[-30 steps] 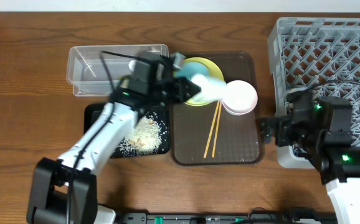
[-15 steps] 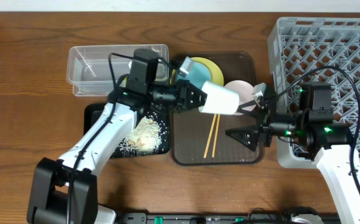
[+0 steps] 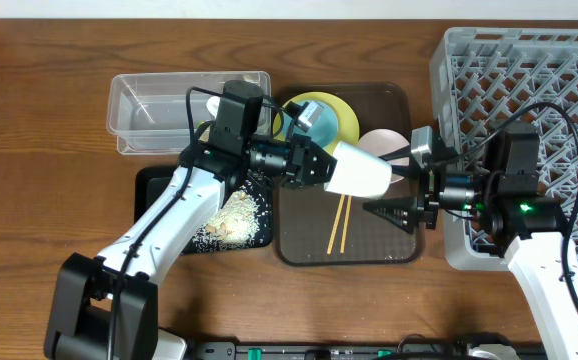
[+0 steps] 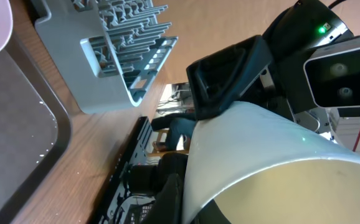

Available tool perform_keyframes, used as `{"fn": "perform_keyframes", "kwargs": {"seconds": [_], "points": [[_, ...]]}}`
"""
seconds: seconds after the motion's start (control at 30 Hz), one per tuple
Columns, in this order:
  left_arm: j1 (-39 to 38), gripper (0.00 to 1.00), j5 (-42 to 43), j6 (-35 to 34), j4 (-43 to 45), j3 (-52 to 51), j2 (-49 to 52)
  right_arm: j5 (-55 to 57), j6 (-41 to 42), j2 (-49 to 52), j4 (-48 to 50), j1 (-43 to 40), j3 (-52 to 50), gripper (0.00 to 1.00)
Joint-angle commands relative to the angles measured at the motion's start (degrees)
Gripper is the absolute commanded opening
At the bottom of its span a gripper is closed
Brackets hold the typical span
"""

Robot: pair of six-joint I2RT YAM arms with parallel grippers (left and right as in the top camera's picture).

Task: Sort waste into correct bins and load items into the dishwasher rack
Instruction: 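Hand the white cup from the left gripper to the right gripper, then place the white cup into the dishwasher rack with the right gripper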

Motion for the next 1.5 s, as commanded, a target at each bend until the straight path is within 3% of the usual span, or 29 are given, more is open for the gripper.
{"fn": "perform_keyframes", "kwargs": {"seconds": [0.0,0.23,0.53,0.73,0.83,0.9,1.0,1.1,1.2,1.33,1.47], "points": [[0.0,0.06,1.7,-1.6,0.2,0.2,0.0,-2.8,-0.6,0.0,0.8,0.7,0.8,0.77],[0.0,0.06,1.8,-1.6,0.2,0.2,0.0,-2.8,-0.6,0.0,2.5,0.7,0.8,0.67],[0.0,0.3,-3.5,2.3,0.2,0.1,0.0,7.6,1.5,0.0,2.0,0.7,0.8,0.6],[0.0,0.49,-21.7,10.5,-9.6,-0.1,0.0,20.4,7.2,-0.2,1.9,0.3,0.9,0.53],[0.0,0.7,-32.9,14.0,-17.8,-0.1,-0.1,27.9,9.6,-1.3,0.2,-0.4,1.2,0.52],[0.0,0.74,-36.9,16.7,-22.4,-0.1,-0.6,35.6,12.5,-2.3,-3.4,-1.0,2.4,0.45],[0.0,0.78,-46.5,19.4,-29.4,-0.1,-3.1,44.6,14.5,-3.8,-12.3,-2.5,6.4,0.39],[0.0,0.8,-59.3,20.5,-35.5,-0.1,-7.8,52.5,16.0,-4.2,-21.1,-4.5,12.0,0.23],[0.0,0.84,-71.2,20.5,-40.3,-0.1,-14.2,61.9,18.6,-4.1,-28.0,-6.6,16.7,0.13],[0.0,0.86,-78.8,20.6,-42.0,-0.1,-22.0,74.0,23.9,-3.8,-33.5,-10.4,19.3,0.09],[0.0,0.87,-79.9,20.5,-41.7,-0.1,-25.7,77.5,26.3,-2.1,-35.5,-15.2,19.3,0.09]]}}
